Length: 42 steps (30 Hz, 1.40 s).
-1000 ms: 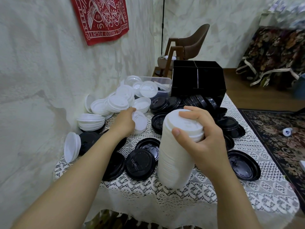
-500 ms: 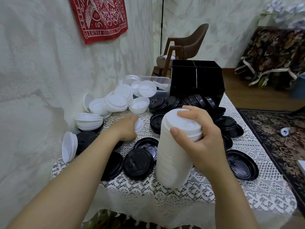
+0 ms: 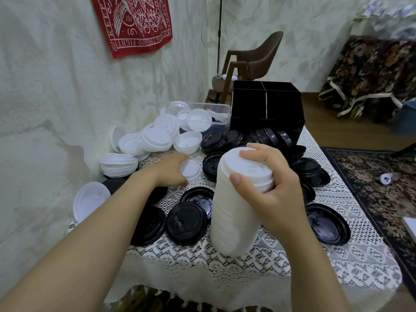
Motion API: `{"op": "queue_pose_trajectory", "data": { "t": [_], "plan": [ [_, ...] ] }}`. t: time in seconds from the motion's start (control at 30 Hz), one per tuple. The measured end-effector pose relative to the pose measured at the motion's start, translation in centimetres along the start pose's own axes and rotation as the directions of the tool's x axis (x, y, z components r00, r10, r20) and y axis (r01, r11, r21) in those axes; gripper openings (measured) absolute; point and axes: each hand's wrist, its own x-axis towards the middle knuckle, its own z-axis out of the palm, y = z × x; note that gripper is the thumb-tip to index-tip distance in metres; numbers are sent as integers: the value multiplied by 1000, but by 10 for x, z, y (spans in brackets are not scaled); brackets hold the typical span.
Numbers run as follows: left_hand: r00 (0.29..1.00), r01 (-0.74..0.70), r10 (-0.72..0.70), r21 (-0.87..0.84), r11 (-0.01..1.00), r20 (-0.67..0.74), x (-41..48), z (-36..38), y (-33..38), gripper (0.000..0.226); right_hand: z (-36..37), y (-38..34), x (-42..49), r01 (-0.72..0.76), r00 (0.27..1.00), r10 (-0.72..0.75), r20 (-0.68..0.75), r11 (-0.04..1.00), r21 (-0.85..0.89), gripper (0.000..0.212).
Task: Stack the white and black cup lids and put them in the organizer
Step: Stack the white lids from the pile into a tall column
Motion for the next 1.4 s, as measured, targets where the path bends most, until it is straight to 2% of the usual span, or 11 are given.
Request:
{"op": "queue_pose_trajectory", "data": {
  "t": [0.1, 0.33, 0.47, 0.57, 0.7, 0.87, 0.97, 1.1, 1.2, 1.3, 1.4],
  "plan": [
    [999, -16, 18, -33, 999, 31, -1, 0, -2, 67, 0, -1, 0, 4, 1000, -4, -3, 1000, -2, 35],
    [998, 30, -18, 214, 976, -58, 0, -1, -1, 81, 0, -1, -1, -3, 1000, 3, -4, 1000, -5, 35],
    [999, -16, 14, 53, 998, 39, -2, -2, -1, 67, 0, -1, 0, -11, 1000, 11, -5, 1000, -14, 35],
    [999, -34, 34, 74, 997, -5, -1, -1, 1, 54, 0, -1, -1, -11, 1000, 11, -8, 1000, -21, 37],
    [999, 7, 2, 173, 985, -53, 1, 0, -2, 85, 0, -1, -1, -8, 1000, 8, -12, 1000, -29, 37],
    [999, -21, 22, 29, 999, -39, -4, 1, 5, 82, 0, -1, 0, -13, 1000, 13, -3, 999, -29, 35],
    [990, -34, 35, 3, 999, -135, -10, -5, 9, 70, -1, 0, 0, -8, 1000, 8, 1, 999, -34, 37],
    [963, -81, 68, -40, 996, -259, -22, -20, 20, 83, -1, 1, 0, -4, 1000, 4, 5, 999, -41, 40],
    [918, -178, 113, -141, 974, -380, -37, -33, 33, 81, 0, 1, -1, -3, 1000, 4, 17, 999, -48, 41],
    [874, -316, 125, -354, 881, -470, -61, -43, 51, 83, 0, 0, -1, -12, 1000, 13, 12, 998, -55, 48],
    [834, -485, 159, -565, 667, -528, -89, -46, 66, 75, -1, -1, -2, -59, 998, 59, -5, 998, -33, 63]
  ]
}}
